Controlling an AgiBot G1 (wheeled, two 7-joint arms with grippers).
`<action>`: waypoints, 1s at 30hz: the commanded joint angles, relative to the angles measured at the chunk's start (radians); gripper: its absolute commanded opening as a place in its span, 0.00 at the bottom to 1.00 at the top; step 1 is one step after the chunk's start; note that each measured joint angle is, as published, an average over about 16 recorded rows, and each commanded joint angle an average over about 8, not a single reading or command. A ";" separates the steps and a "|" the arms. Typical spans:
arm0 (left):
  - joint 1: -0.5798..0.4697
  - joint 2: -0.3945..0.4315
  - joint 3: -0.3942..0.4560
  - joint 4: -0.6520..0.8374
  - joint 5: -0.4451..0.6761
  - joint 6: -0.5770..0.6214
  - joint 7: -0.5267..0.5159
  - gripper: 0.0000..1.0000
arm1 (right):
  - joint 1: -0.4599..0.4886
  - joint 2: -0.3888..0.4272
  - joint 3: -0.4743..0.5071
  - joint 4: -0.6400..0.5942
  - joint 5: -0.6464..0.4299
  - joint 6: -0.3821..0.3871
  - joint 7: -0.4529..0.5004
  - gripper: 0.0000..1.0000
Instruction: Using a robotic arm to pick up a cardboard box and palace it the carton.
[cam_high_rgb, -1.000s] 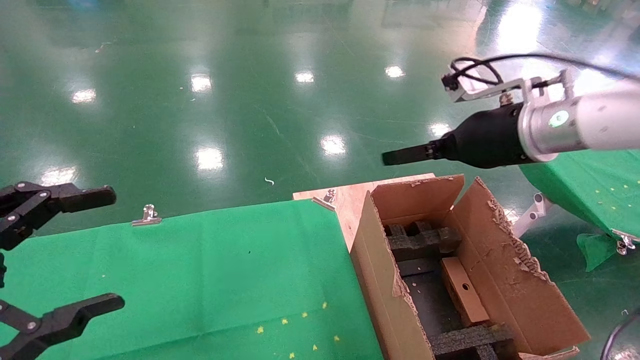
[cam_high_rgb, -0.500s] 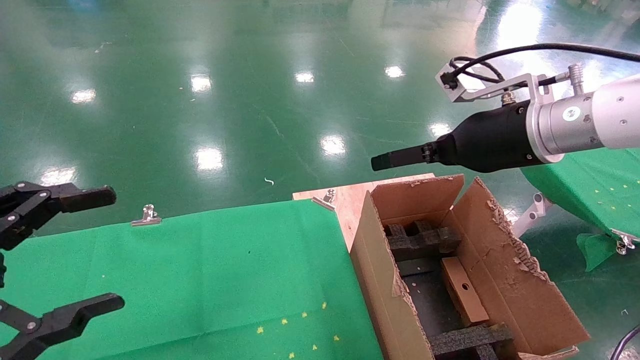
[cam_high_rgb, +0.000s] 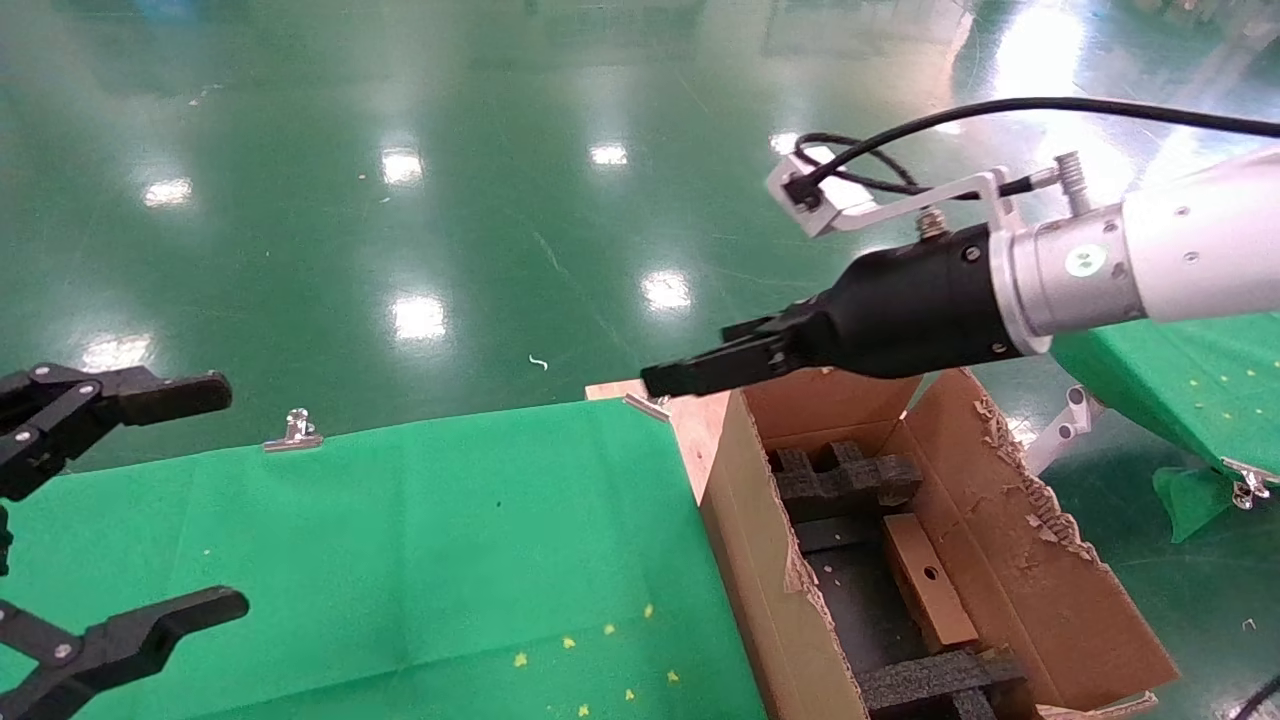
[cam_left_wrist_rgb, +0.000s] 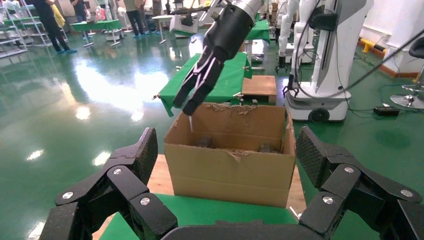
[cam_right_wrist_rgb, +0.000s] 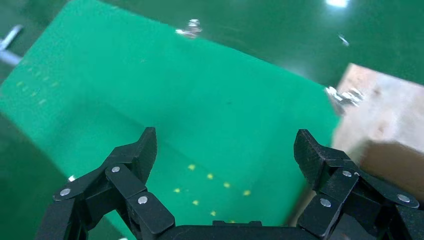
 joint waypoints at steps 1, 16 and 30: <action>0.000 0.000 0.000 0.000 0.000 0.000 0.000 1.00 | -0.043 -0.004 0.054 -0.002 0.015 -0.020 -0.045 1.00; 0.000 0.000 0.000 0.000 0.000 0.000 0.000 1.00 | -0.361 -0.038 0.455 -0.018 0.126 -0.173 -0.380 1.00; 0.000 0.000 0.000 0.000 0.000 0.000 0.000 1.00 | -0.657 -0.069 0.829 -0.033 0.230 -0.316 -0.693 1.00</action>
